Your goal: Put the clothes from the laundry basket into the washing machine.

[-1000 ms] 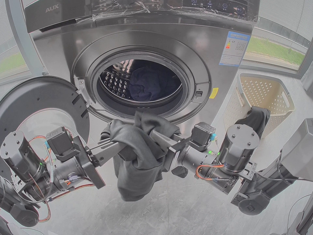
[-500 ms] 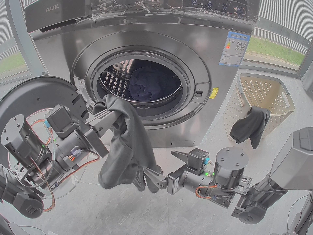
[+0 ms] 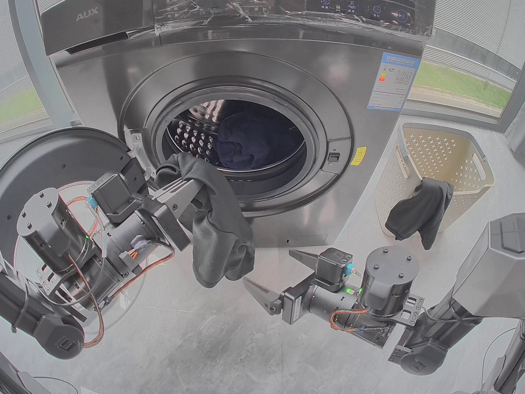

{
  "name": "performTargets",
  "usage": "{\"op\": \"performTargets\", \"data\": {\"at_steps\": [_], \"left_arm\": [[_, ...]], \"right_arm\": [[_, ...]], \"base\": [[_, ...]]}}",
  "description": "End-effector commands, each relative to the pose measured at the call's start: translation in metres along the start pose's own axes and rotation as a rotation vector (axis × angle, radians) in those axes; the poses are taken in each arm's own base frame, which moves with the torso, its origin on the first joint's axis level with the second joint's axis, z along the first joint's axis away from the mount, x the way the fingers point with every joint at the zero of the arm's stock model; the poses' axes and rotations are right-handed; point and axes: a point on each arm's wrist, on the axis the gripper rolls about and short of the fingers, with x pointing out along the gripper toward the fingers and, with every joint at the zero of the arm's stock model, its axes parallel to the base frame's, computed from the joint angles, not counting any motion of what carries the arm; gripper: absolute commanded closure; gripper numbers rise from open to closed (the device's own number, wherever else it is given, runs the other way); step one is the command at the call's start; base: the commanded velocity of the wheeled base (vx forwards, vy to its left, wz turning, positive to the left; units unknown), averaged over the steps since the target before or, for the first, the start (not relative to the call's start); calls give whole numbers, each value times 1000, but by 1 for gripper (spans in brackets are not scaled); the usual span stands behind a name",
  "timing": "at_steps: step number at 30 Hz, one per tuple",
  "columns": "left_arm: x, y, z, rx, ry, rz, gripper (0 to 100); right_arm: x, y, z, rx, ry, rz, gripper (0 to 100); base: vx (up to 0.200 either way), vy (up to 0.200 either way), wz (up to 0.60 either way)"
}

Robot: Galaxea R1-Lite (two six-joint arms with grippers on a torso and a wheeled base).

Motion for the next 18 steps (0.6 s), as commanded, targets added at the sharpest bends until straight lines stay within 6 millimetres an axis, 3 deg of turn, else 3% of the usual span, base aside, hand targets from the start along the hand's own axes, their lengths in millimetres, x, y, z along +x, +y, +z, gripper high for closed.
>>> {"op": "performTargets", "data": {"at_steps": [1,9,18], "left_arm": [[1,1,-3,-1,10,4,100],[2,2,-6,-2,20,6,100],[1,0,-4,-2,13,-5,100]], "right_arm": [[13,7,11,4,-72,26,0],[31,20,23,-1,-152,85,0],[60,6,27,-17,-215,44,0]], "base": [[0,0,0],[0,0,0],[0,0,0]]}}
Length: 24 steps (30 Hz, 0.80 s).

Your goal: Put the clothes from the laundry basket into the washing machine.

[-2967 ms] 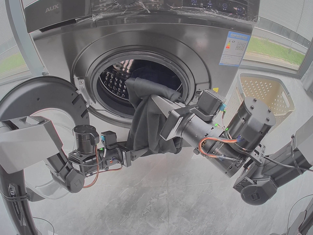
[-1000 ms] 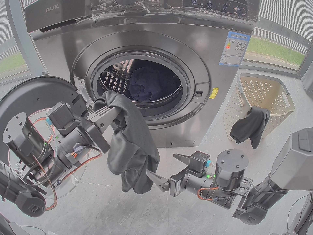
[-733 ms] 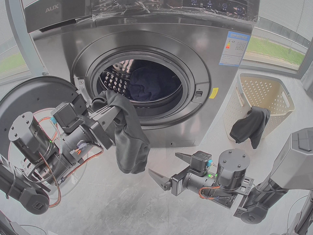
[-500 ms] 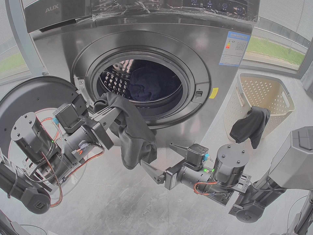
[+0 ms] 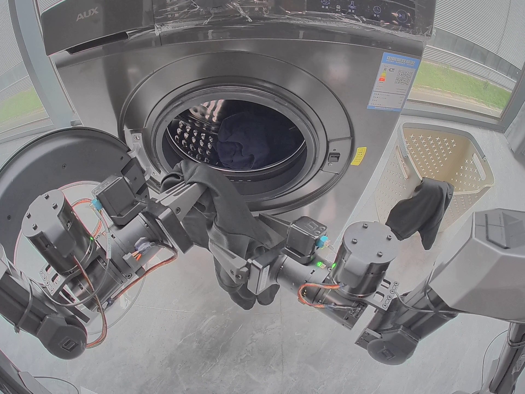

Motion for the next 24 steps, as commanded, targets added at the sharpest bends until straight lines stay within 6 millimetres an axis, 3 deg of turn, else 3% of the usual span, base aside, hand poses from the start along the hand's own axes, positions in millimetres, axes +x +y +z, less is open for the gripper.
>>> {"op": "performTargets", "data": {"at_steps": [1,3,4,14,17,24], "left_arm": [[-1,-2,1,-1,-2,-7,100],[-1,-2,1,-1,-4,-9,100],[-2,-2,2,-1,-5,-11,100],[-3,-1,-2,-4,11,-5,100],[-3,1,-3,-6,15,0,100],[-3,1,-4,-5,19,1,100]], "right_arm": [[19,-10,-3,-2,-37,-24,0],[22,-12,-2,-2,-48,-29,0],[24,-12,-1,0,-59,-27,100],[22,-12,7,2,-85,-27,100],[8,-16,23,0,-100,-43,100],[-13,-15,38,4,-101,-41,100]], "base": [[0,0,0],[0,0,0],[0,0,0],[0,0,0],[0,0,0],[0,0,0]]}}
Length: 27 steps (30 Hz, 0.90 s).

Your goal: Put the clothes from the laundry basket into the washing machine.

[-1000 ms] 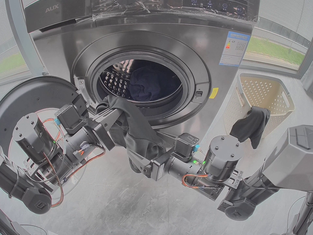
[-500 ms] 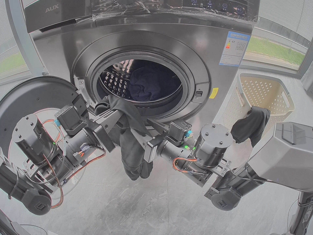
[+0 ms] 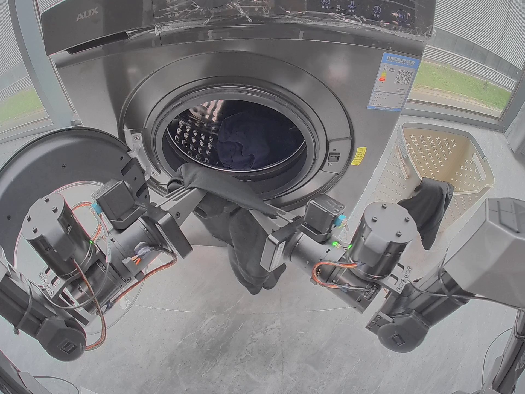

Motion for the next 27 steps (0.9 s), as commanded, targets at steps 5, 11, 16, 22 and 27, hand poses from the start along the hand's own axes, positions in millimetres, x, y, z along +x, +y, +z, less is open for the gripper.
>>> {"op": "performTargets", "data": {"at_steps": [5,11,16,22,27], "left_arm": [[0,1,-2,-12,8,4,0],[0,6,-11,-18,41,23,0],[-1,14,-21,-18,84,53,0],[-12,18,-41,-23,157,75,0],[-27,30,-57,-29,245,131,0]], "right_arm": [[-17,6,25,11,-40,18,100],[-21,8,34,15,-58,23,100],[-27,7,39,17,-64,21,100],[-32,5,47,16,-80,14,100],[-31,2,49,17,-86,4,100]], "base": [[0,0,0],[0,0,0],[0,0,0],[0,0,0],[0,0,0]]}}
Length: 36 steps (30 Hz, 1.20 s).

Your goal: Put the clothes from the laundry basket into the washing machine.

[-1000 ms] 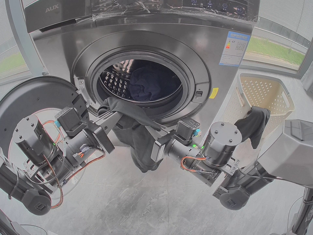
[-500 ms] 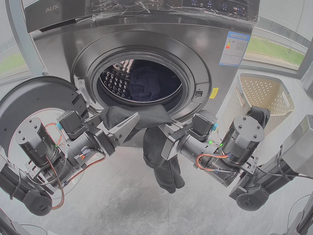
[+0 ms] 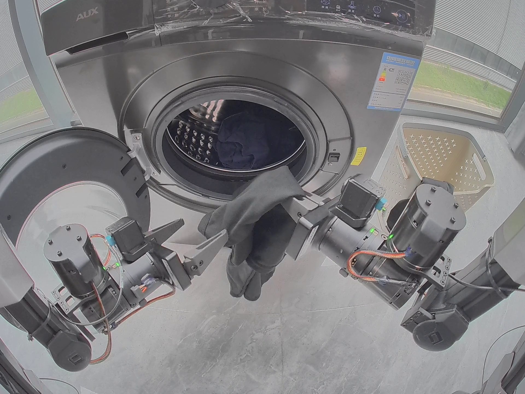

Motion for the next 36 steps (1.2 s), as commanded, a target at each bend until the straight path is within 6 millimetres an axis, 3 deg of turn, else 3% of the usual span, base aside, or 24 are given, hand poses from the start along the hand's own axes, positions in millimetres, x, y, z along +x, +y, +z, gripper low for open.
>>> {"op": "performTargets", "data": {"at_steps": [1,6,11,16,20,27,36], "left_arm": [[-8,13,-17,-12,83,52,0],[-15,17,-23,-23,134,15,0],[-7,22,-37,-24,188,16,0],[9,28,-48,-14,210,21,0],[33,39,-57,15,198,36,0],[68,58,-54,34,105,94,0],[76,56,-53,39,85,80,0]], "right_arm": [[0,-2,5,1,-17,-8,100],[2,-1,6,2,-21,-6,100],[3,1,7,5,-30,-1,100],[3,2,7,5,-27,4,100],[3,4,7,6,-27,8,100],[3,5,5,7,-22,10,100],[3,5,4,7,-20,12,100]], "base": [[0,0,0],[0,0,0],[0,0,0],[0,0,0],[0,0,0],[0,0,0],[0,0,0]]}}
